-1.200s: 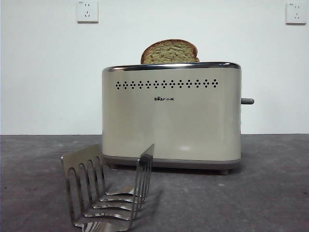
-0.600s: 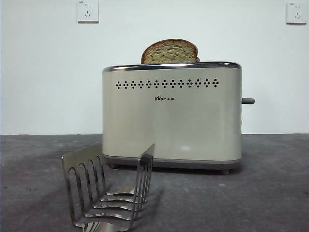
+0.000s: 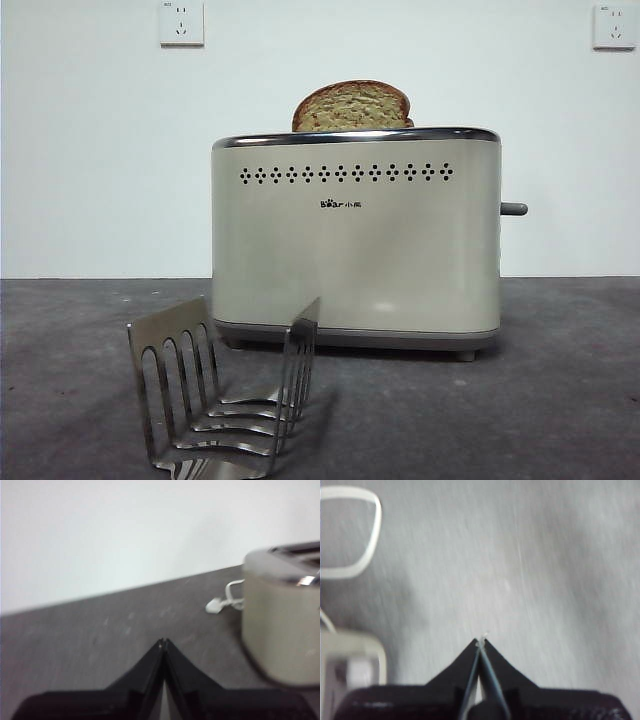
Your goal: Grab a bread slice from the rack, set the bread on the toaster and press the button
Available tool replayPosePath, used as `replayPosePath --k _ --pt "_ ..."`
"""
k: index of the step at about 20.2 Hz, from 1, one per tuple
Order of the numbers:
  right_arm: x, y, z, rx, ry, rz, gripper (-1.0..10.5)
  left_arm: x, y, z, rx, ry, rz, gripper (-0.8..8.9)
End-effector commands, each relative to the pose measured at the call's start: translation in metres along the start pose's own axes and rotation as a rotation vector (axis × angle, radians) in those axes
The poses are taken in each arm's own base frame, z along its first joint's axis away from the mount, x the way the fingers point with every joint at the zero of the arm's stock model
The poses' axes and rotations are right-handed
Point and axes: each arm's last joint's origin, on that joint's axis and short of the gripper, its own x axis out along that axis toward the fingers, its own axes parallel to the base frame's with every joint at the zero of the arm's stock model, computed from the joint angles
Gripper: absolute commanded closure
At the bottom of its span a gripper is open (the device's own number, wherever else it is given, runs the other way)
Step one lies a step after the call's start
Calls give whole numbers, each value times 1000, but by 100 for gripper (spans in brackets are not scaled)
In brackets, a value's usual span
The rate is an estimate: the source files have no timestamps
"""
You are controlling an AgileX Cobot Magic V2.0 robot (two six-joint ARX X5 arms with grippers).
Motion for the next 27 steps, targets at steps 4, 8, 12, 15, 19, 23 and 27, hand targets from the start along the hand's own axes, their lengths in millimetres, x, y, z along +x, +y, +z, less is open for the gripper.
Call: replayPosePath --k 4,8,12,15,19,23,27 --pt "5 3 14 1 -122 16 946 -7 -2 -42 -103 9 71 817" --pt "4 4 18 4 -165 25 946 -10 0 -55 -108 21 108 817" --pt "4 4 18 4 -165 25 946 -12 -1 -66 -110 126 112 817" --pt "4 4 18 4 -165 25 946 -12 -1 -66 -99 126 129 817" --pt "4 4 18 4 -165 25 946 -12 -1 -66 -101 127 127 817" --pt "4 4 18 4 -165 25 946 -11 -1 -67 -102 141 127 817" --pt "4 4 18 4 -165 25 946 -10 -1 -68 -104 154 126 817"
